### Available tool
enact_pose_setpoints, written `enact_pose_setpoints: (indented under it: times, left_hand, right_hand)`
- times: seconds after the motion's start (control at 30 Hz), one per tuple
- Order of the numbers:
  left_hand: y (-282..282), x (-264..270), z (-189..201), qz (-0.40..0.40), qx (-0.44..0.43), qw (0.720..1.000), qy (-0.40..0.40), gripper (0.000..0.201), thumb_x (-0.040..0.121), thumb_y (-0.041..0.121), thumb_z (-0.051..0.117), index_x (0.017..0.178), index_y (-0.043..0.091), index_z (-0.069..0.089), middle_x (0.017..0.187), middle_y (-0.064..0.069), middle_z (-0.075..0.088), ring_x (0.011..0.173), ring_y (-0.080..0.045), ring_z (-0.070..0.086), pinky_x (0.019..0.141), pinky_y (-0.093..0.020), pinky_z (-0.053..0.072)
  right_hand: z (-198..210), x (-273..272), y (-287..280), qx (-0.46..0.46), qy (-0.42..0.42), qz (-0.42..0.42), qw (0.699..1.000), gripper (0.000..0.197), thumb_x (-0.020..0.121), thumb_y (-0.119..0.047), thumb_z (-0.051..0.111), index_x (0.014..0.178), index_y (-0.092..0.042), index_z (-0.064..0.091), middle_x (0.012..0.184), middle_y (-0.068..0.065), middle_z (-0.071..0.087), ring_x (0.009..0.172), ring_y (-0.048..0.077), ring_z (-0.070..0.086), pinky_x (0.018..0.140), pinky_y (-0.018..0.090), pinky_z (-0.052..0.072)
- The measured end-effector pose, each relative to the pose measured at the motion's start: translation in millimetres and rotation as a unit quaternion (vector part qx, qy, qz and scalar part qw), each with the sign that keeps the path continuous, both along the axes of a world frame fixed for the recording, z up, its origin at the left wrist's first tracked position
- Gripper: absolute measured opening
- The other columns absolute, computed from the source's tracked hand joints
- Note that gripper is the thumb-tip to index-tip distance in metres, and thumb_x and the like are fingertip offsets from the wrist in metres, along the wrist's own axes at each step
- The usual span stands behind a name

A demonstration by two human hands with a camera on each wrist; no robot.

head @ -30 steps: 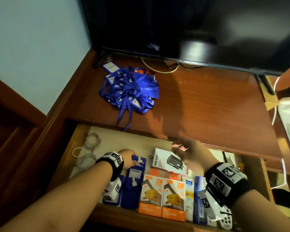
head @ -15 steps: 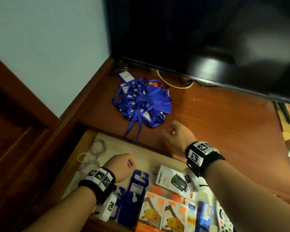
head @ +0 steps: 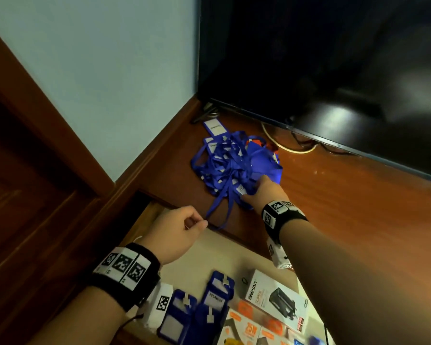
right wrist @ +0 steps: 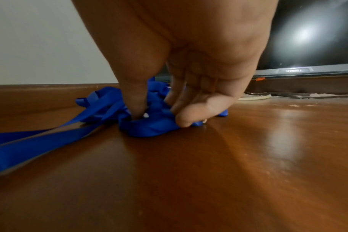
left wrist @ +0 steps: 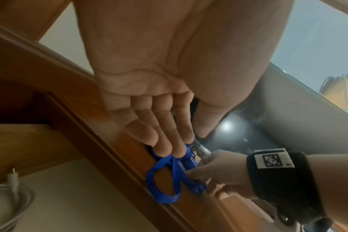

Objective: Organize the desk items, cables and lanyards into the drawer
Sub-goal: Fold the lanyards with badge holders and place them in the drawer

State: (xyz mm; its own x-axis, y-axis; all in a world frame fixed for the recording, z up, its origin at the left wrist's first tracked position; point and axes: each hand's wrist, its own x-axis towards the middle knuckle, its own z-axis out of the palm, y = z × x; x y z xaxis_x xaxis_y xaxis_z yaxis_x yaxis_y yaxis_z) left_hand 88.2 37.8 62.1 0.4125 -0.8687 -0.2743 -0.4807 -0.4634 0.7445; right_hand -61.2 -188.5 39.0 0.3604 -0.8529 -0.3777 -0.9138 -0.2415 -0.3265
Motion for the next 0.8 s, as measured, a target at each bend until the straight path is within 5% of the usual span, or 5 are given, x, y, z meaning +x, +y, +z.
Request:
enact_pose_setpoints:
  times: [0.17, 0.33, 0.4, 0.6, 0.8]
  left_hand:
    - [-13, -1, 2, -0.023, -0.007, 1.0, -0.011, 0.015, 0.095, 0.044, 0.069, 0.086, 0.032, 0.068, 0.082, 0.011, 0.069, 0.074, -0.003, 0.063, 0.072, -0.029, 0.053]
    - [-43, -11, 14, -0.048, -0.021, 0.998, -0.023, 0.009, 0.095, 0.04, 0.071, 0.093, 0.031, 0.069, 0.085, 0.011, 0.069, 0.072, 0.005, 0.06, 0.071, -0.023, 0.05]
    - [-63, -18, 17, -0.06, -0.033, 0.997, -0.025, 0.013, 0.093, 0.038, 0.073, 0.101, 0.03, 0.067, 0.088, 0.012, 0.07, 0.073, 0.004, 0.061, 0.08, -0.028, 0.053]
    - [-133, -26, 19, -0.103, -0.015, 0.991, -0.089, 0.075, 0.085, 0.048, 0.076, 0.148, 0.032, 0.039, 0.143, -0.003, 0.055, 0.128, -0.024, 0.059, 0.109, -0.042, 0.047]
    - [-172, -29, 3, -0.201, 0.092, 0.966, -0.134, 0.1, 0.073, 0.063, 0.071, 0.158, 0.043, 0.021, 0.16, -0.005, 0.042, 0.143, -0.03, 0.048, 0.116, -0.041, 0.042]
  right_hand:
    - [2, -21, 2, 0.012, -0.041, -0.015, 0.999, 0.022, 0.092, -0.036, 0.073, 0.089, -0.018, 0.061, 0.095, 0.006, 0.068, 0.097, 0.031, 0.067, 0.077, 0.032, 0.05]
    - [40, -47, 2, -0.043, -0.152, -0.054, 0.986, 0.006, 0.094, -0.024, 0.068, 0.094, -0.025, 0.063, 0.086, -0.003, 0.064, 0.083, 0.019, 0.06, 0.075, 0.024, 0.04]
    - [63, -55, -1, -0.075, -0.189, -0.048, 0.978, 0.004, 0.093, -0.022, 0.069, 0.094, -0.023, 0.065, 0.084, -0.003, 0.068, 0.081, 0.018, 0.063, 0.071, 0.025, 0.041]
    - [125, -76, -14, -0.124, -0.272, -0.078, 0.951, 0.006, 0.087, -0.028, 0.068, 0.088, -0.031, 0.062, 0.075, -0.004, 0.071, 0.069, 0.018, 0.072, 0.072, 0.041, 0.061]
    - [188, -107, -10, -0.134, -0.381, -0.122, 0.907, 0.015, 0.097, -0.01, 0.062, 0.089, -0.023, 0.061, 0.081, 0.003, 0.077, 0.065, 0.022, 0.076, 0.072, 0.053, 0.063]
